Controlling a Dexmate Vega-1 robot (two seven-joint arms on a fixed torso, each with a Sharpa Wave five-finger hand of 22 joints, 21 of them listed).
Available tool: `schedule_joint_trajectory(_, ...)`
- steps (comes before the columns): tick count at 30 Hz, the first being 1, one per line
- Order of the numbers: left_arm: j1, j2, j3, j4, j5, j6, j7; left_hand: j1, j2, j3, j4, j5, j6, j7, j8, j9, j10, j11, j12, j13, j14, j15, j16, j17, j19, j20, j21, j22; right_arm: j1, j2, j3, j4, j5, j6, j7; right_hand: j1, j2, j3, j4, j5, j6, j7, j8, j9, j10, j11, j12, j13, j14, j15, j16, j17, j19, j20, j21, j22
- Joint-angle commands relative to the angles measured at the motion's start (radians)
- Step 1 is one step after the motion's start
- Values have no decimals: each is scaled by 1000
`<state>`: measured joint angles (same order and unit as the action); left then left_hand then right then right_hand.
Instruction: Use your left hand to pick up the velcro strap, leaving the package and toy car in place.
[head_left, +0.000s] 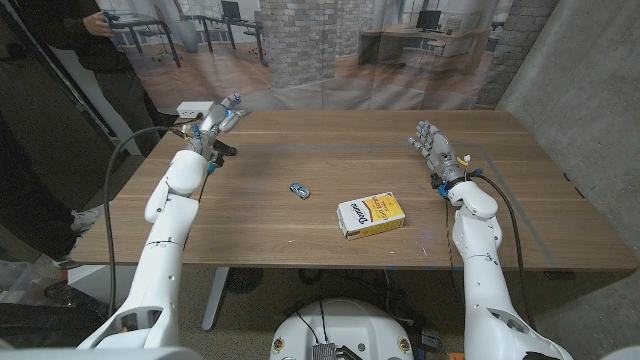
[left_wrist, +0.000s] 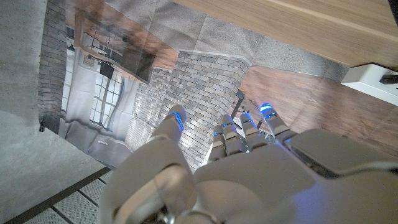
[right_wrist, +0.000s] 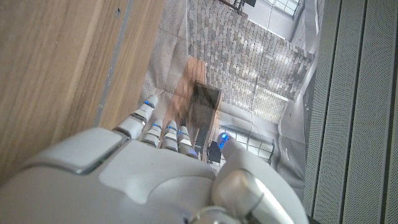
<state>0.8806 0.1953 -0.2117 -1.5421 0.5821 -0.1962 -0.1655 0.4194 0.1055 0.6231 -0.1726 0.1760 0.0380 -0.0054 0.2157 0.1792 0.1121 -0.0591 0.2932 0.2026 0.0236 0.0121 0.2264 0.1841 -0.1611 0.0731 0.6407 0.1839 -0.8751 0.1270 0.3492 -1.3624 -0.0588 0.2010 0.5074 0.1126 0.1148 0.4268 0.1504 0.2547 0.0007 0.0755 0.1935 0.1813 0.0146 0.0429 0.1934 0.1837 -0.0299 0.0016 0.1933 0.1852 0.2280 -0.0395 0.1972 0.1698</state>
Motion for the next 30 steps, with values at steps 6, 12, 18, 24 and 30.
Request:
schedule_joint_trajectory(6, -26, 67, 14, -8, 85, 10, 13, 31, -7, -3, -10, -1, 17, 0, 3, 3, 15, -1, 9, 4, 7, -12, -1, 2, 7, -7, -2, 5, -8, -21, -32, -9, -37, 19, -29, 2, 45, 9, -3, -6, 9, 5, 9, 4, 12, 4, 9, 2, 10, 5, 5, -1, 15, -19, 7, 3)
schedule_joint_trajectory(12, -34, 84, 18, -11, 95, 11, 9, 42, -12, -4, -12, 0, 21, -1, 3, 3, 15, -4, 8, 4, 8, -15, -2, 2, 10, -9, -3, 4, -12, -25, -39, -10, -41, 28, -34, 2, 43, 11, -4, -6, 11, 4, 8, 4, 16, 7, 9, 2, 12, 5, 4, -1, 16, -17, 7, 3)
schedule_joint_trajectory(18, -43, 101, 21, -10, 102, 18, -6, 60, -24, -8, -14, 2, 37, -6, 6, 4, 20, -10, 10, 5, 8, -19, -4, 2, 14, -11, -4, 4, -12, -29, -49, -3, -48, 39, -41, 2, 43, 12, -5, -7, 12, 5, 7, 4, 16, 7, 8, 2, 13, 6, 3, -1, 16, -17, 7, 3)
schedule_joint_trajectory(24, -53, 122, 24, -9, 104, 27, -35, 78, -38, -12, -16, 4, 46, -8, 7, 4, 28, -18, 13, 6, 10, -22, -6, 2, 16, -12, -7, 4, -8, -36, -59, 10, -50, 53, -40, 2, 43, 14, -5, -7, 12, 4, 6, 4, 18, 7, 7, 2, 13, 7, 3, -1, 16, -17, 6, 4)
schedule_joint_trajectory(30, -63, 150, 35, -20, 129, 44, -62, 95, -56, -18, -17, 7, 54, -6, 7, 4, 27, -10, 13, 7, 10, -22, -8, 2, 16, -14, -10, 3, -6, -41, -66, 21, -47, 67, -39, 2, 42, 14, -5, -7, 12, 4, 6, 4, 18, 6, 7, 2, 13, 5, 2, -1, 16, -16, 6, 4)
